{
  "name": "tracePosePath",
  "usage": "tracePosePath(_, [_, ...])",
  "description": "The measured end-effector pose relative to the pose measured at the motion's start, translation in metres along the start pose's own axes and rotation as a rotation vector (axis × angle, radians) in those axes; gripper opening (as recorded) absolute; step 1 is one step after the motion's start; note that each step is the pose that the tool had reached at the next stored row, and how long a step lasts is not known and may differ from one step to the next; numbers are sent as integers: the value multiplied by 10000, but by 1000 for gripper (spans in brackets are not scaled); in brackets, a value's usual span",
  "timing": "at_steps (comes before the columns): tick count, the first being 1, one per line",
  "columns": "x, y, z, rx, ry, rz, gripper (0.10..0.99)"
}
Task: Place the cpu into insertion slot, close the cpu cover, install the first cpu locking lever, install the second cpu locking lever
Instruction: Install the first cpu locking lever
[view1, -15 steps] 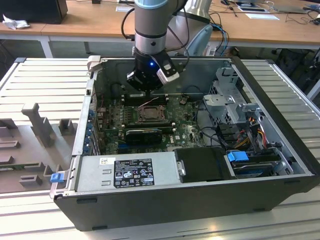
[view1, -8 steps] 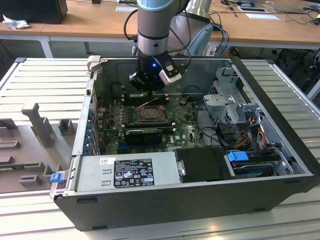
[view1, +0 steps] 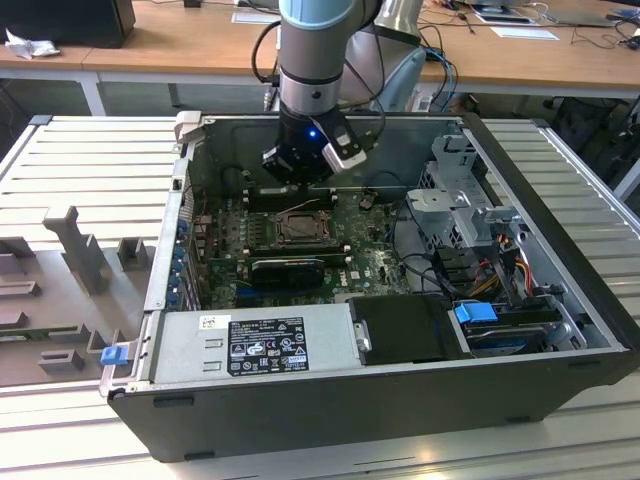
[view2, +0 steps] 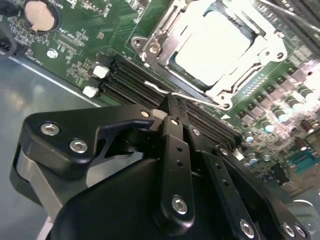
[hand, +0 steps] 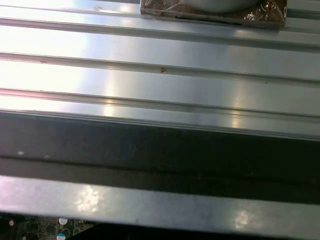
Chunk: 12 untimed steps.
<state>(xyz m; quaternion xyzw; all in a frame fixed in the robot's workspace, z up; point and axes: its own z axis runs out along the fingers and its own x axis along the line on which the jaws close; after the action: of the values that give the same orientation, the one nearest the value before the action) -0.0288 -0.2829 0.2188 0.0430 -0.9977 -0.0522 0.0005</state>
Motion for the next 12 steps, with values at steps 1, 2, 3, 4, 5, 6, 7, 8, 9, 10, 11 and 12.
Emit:
tracePosePath(1, [-11, -5, 4, -12, -1, 1, 106])
tracePosePath(2, [-11, -11, 5, -11, 0, 2, 106])
tracePosePath(3, [-10, -19, 4, -11, -1, 2, 106])
tracePosePath(4, [-8, -43, 1, -8, 0, 2, 106])
tracePosePath(5, [-8, -50, 1, -9, -1, 1, 106])
tracePosePath(6, [-8, -50, 2, -11, -2, 2, 106])
tracePosePath(7, [-12, -51, 2, -9, 0, 2, 106])
tracePosePath(8, [-18, -51, 4, -9, -1, 2, 106])
tracePosePath(9, [-26, -52, 6, -10, -1, 2, 106])
tracePosePath(10, [-34, -53, 9, -10, -2, 2, 106])
tracePosePath(11, [-46, -54, 12, -11, -1, 2, 106])
tracePosePath(12, [-56, -55, 15, -11, -1, 2, 106])
